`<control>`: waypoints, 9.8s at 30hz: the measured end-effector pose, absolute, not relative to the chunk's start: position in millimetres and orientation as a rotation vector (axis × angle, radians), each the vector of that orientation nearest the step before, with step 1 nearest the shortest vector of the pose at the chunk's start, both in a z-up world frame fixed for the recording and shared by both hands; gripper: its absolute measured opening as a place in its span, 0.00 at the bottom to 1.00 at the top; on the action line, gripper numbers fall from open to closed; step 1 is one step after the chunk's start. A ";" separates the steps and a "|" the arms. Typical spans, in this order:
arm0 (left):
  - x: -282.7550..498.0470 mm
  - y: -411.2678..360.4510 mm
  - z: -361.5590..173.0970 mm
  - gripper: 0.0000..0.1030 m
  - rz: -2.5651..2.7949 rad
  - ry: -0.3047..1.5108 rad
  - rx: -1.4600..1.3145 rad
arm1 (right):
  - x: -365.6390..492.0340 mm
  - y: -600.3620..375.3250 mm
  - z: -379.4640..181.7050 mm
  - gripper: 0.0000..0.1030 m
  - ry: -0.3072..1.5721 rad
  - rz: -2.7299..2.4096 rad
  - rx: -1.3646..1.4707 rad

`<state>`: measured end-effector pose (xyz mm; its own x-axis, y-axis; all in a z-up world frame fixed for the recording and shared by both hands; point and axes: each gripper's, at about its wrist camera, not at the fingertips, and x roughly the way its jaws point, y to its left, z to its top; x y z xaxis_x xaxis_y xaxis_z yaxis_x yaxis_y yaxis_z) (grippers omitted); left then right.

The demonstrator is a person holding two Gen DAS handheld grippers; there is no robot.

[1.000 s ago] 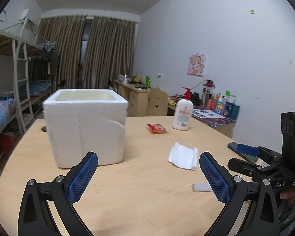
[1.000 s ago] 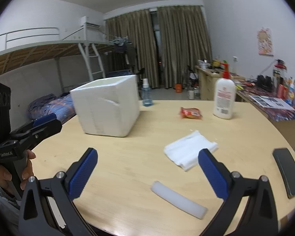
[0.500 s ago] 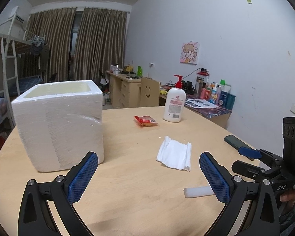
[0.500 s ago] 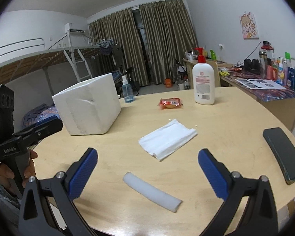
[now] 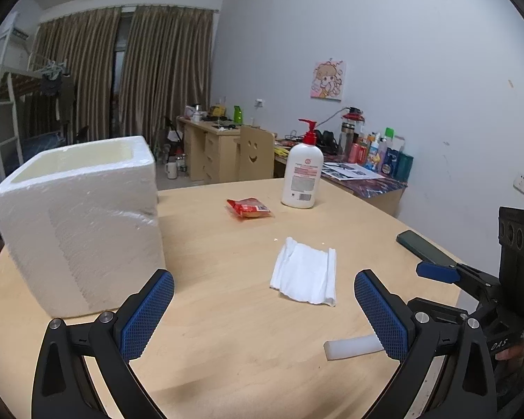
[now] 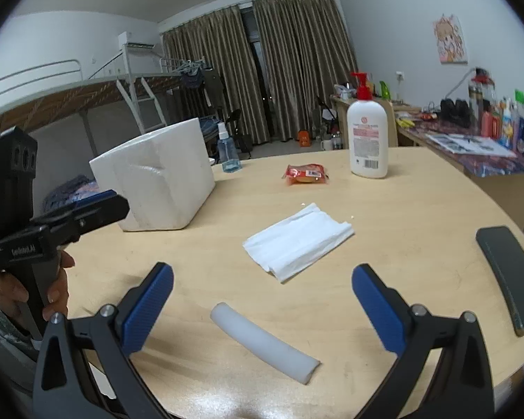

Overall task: Organize soft objects
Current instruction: 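Move the left gripper to the white cloth while the right gripper approaches the white foam tube, then close the left gripper on the white cloth and lift it, then close the right gripper on the white foam tube, then carry the cloth and foam tube over the white foam box with both grippers, then lower the white cloth into the foam box and open the left gripper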

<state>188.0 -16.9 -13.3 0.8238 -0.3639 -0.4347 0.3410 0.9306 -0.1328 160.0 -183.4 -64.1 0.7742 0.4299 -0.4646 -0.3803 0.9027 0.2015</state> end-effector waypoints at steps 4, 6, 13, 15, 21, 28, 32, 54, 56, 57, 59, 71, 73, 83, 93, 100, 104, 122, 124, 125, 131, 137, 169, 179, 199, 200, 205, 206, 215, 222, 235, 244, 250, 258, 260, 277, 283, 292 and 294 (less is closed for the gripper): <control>196.2 -23.7 -11.2 1.00 -0.394 0.479 -0.029 | 159.4 -186.7 -66.5 1.00 0.528 0.441 0.084; 202.1 -27.0 -11.8 1.00 -0.413 0.494 -0.030 | 158.9 -187.2 -68.1 1.00 0.530 0.452 0.084; 226.8 -41.9 -21.1 1.00 -0.436 0.547 -0.030 | 162.4 -197.9 -73.7 1.00 0.554 0.493 0.121; 235.2 -44.8 -25.8 1.00 -0.442 0.575 -0.040 | 162.0 -196.1 -75.0 1.00 0.566 0.502 0.085; 252.8 -57.3 -33.6 1.00 -0.470 0.626 -0.048 | 162.2 -191.9 -78.6 1.00 0.598 0.583 0.025; 271.8 -76.6 -42.7 1.00 -0.512 0.690 -0.027 | 161.2 -184.6 -83.9 0.96 0.613 0.668 -0.052; 283.5 -87.4 -50.3 1.00 -0.538 0.738 -0.016 | 160.9 -179.2 -91.3 0.82 0.642 0.706 -0.080; 325.8 -133.2 -91.4 0.60 -0.542 0.931 0.134 | 159.4 -196.6 -102.8 0.76 0.658 0.707 -0.047; 325.8 -136.5 -92.4 0.55 -0.524 0.926 0.170 | 159.4 -196.6 -104.2 0.76 0.663 0.710 -0.052; 325.6 -137.9 -93.1 0.51 -0.514 0.922 0.185 | 159.6 -196.3 -104.7 0.76 0.666 0.711 -0.054; 325.3 -139.0 -93.7 0.42 -0.493 0.910 0.217 | 160.3 -195.5 -105.6 0.76 0.669 0.723 -0.055; 324.0 -129.4 -92.3 0.05 -0.521 0.902 0.174 | 166.1 -181.8 -109.2 0.76 0.735 0.767 -0.218; 322.6 -125.3 -91.5 0.05 -0.521 0.902 0.158 | 165.8 -179.9 -111.1 0.76 0.738 0.773 -0.249; 311.1 -108.8 -77.8 0.05 -0.504 0.837 0.120 | 170.8 -177.3 -111.6 0.46 0.750 0.820 -0.348; 301.7 -101.5 -67.8 0.05 -0.508 0.790 0.103 | 177.8 -174.3 -111.7 0.46 0.787 0.857 -0.406; 294.1 -98.4 -59.4 0.05 -0.517 0.752 0.090 | 191.3 -169.9 -108.9 0.46 0.841 0.859 -0.425; 291.4 -96.9 -56.3 0.05 -0.519 0.738 0.085 | 193.8 -167.6 -108.5 0.46 0.844 0.858 -0.435; 278.1 -90.4 -33.3 0.05 -0.507 0.649 0.080 | 184.6 -157.5 -108.9 0.16 0.772 0.761 -0.415; 275.3 -89.6 -30.1 0.05 -0.501 0.639 0.080 | 183.6 -161.5 -104.0 0.16 0.750 0.758 -0.394; 272.9 -88.8 -27.8 0.05 -0.499 0.632 0.082 | 183.6 -165.2 -101.1 0.17 0.741 0.760 -0.377; 255.5 -83.5 -15.2 0.05 -0.472 0.595 0.084 | 185.8 -172.4 -83.9 0.17 0.686 0.734 -0.294; 229.1 -78.7 1.8 0.05 -0.470 0.537 0.085 | 177.0 -181.1 -67.1 0.17 0.619 0.708 -0.227; 118.6 8.8 60.3 0.05 -0.302 0.312 0.026 | 133.3 -181.4 9.2 0.17 0.203 0.546 0.056; 84.5 39.2 37.4 0.05 -0.233 0.314 -0.006 | 119.1 -141.6 8.2 0.17 0.184 0.547 0.064; 16.2 76.3 29.3 0.05 -0.089 0.273 -0.026 | 93.1 -82.5 10.8 0.17 0.154 0.659 -0.003; 13.1 78.6 28.6 0.05 -0.081 0.272 -0.031 | 91.9 -81.6 11.1 0.17 0.152 0.663 -0.005; 7.1 84.8 26.0 0.05 -0.070 0.269 -0.042 | 86.2 -70.8 11.6 0.17 0.148 0.682 -0.024; 5.2 86.7 25.3 0.05 -0.069 0.266 -0.044 | 85.9 -69.0 11.5 0.17 0.147 0.685 -0.028; 9.3 89.2 25.0 0.05 -0.060 0.274 -0.050 | 98.7 -62.0 9.3 0.17 0.162 0.712 -0.044; 17.5 90.8 22.6 0.05 -0.062 0.284 -0.050 | 107.5 -59.8 7.2 0.17 0.169 0.714 -0.037; 54.0 96.9 24.4 0.05 -0.078 0.296 -0.044 | 126.1 -53.7 15.8 0.17 0.177 0.707 -0.036; 85.3 101.7 35.8 0.05 -0.078 0.303 -0.041 | 148.1 -50.8 30.5 0.17 0.177 0.704 -0.039; 110.5 105.1 47.2 0.05 -0.087 0.308 -0.035 | 166.3 -46.8 41.0 0.17 0.182 0.699 -0.041; 141.2 116.6 61.3 0.05 -0.088 0.321 -0.038 | 182.2 -37.3 51.3 0.17 0.184 0.702 -0.048; 149.0 119.1 66.9 0.05 -0.085 0.319 -0.035 | 186.3 -34.1 55.3 0.17 0.182 0.703 -0.052; 212.8 134.7 101.4 0.05 -0.062 0.323 -0.002 | 222.2 -9.1 78.1 0.17 0.194 0.742 -0.061; 230.5 141.9 106.4 0.05 -0.060 0.333 -0.010 | 239.3 -7.2 82.1 0.17 0.212 0.735 -0.050; 251.6 145.5 111.5 0.05 -0.059 0.329 -0.001 | 247.4 1.5 90.9 0.17 0.192 0.736 -0.073; 259.2 147.1 110.7 0.05 -0.065 0.341 -0.002 | 252.4 3.2 91.0 0.17 0.196 0.739 -0.071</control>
